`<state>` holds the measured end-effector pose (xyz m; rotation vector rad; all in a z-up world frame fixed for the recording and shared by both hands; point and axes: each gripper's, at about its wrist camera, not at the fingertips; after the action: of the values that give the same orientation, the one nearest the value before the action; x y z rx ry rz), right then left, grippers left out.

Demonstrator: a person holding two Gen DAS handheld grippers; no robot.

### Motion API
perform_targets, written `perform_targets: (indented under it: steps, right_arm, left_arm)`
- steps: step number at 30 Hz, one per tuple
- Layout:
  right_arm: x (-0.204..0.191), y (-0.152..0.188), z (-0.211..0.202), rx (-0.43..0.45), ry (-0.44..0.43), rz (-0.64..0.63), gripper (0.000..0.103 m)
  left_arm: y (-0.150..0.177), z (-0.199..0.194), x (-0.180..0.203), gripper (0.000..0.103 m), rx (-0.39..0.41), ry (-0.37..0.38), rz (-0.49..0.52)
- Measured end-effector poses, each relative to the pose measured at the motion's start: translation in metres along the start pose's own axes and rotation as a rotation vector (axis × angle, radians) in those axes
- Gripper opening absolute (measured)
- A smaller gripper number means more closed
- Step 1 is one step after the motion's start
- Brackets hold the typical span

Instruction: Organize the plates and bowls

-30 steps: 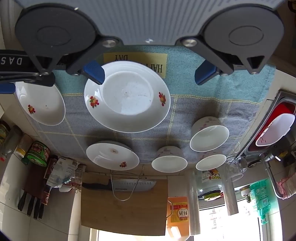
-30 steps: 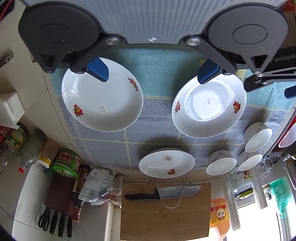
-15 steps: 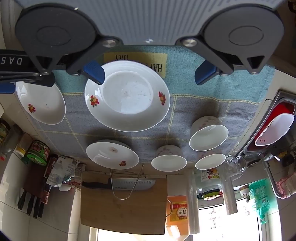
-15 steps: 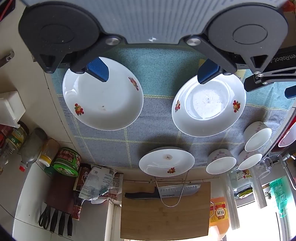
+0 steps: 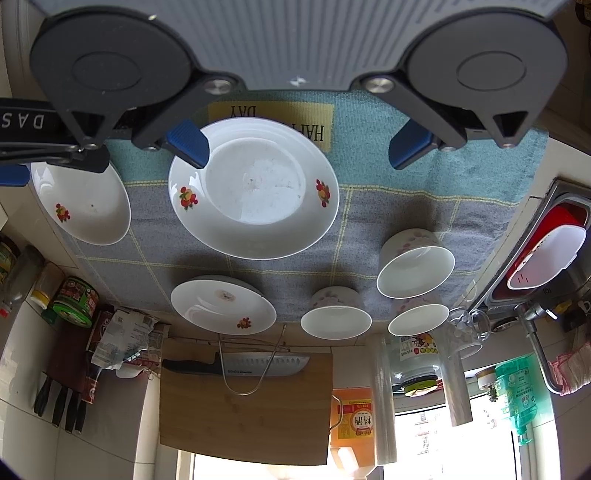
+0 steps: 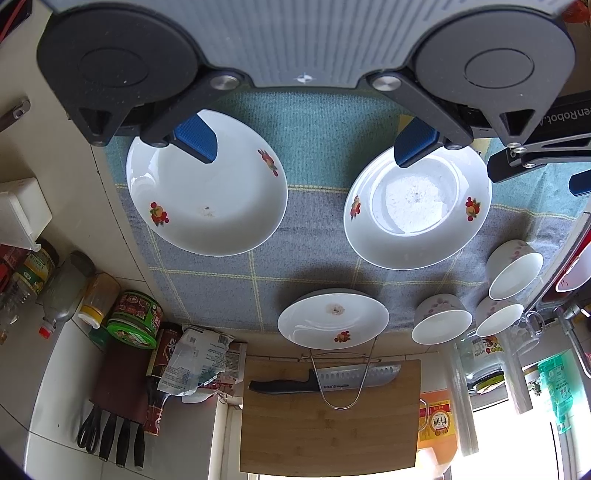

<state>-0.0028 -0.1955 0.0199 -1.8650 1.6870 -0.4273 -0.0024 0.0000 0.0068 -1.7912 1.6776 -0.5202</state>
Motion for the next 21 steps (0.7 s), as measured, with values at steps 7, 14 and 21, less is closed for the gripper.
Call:
perform_targets:
  steps: [7,14,21]
  right_arm:
    - [-0.0011,-0.0007,-0.0005,0.000,-0.002,-0.003,0.103]
    - [-0.0023,-0.0006,-0.0006,0.003,-0.002,-0.008,0.103]
    - [-0.0025,-0.0004,-0.0012,0.005,-0.003,-0.007,0.103]
  left_arm:
    - [0.0002,0.0002,-0.0014,0.102,-0.002,-0.002,-0.005]
    - [0.0006,-0.0004,-0.0017,0.102,0.000,-0.003,-0.010]
    - [0.0003,-0.0004,-0.0018,0.102,0.000,-0.004,-0.010]
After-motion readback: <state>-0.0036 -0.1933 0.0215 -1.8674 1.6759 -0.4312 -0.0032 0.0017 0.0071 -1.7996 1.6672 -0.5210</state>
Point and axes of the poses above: each gripper's, at about its wrist camera, not at the fingertips, and z roughly the way its jaws point, x to its right, y to its underside, and after that the axes turned 10 degrees about -y, right-handed
